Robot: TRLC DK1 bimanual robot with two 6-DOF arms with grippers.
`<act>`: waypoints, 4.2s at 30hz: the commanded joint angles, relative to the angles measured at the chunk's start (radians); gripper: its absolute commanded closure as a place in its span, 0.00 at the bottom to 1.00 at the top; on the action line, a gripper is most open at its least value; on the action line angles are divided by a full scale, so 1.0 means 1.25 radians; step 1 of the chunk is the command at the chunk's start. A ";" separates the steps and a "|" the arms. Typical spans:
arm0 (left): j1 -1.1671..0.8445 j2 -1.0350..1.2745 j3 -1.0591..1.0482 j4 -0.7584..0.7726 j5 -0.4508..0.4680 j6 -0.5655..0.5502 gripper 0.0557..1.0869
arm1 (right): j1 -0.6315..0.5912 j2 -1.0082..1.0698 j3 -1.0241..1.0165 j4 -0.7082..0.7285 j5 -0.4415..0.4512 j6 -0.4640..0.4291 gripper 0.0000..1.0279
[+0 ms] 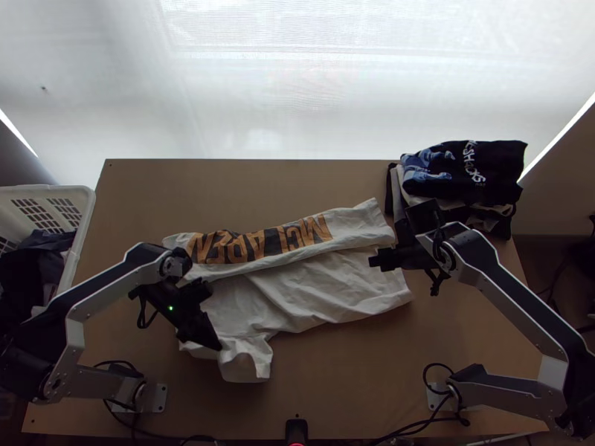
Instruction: Fold the t-shirt
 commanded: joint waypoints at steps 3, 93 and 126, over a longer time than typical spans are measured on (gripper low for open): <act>0.143 0.067 0.125 -0.094 0.043 0.019 0.97 | 0.002 0.002 0.003 0.000 0.000 -0.001 0.57; 0.272 -0.068 -0.061 0.072 -0.379 -0.377 0.04 | -0.194 0.003 -0.186 -0.072 -0.122 0.010 0.92; 0.244 -0.193 -0.039 0.182 -0.330 -0.431 0.97 | -0.198 -0.088 -0.123 -0.085 -0.103 -0.008 0.97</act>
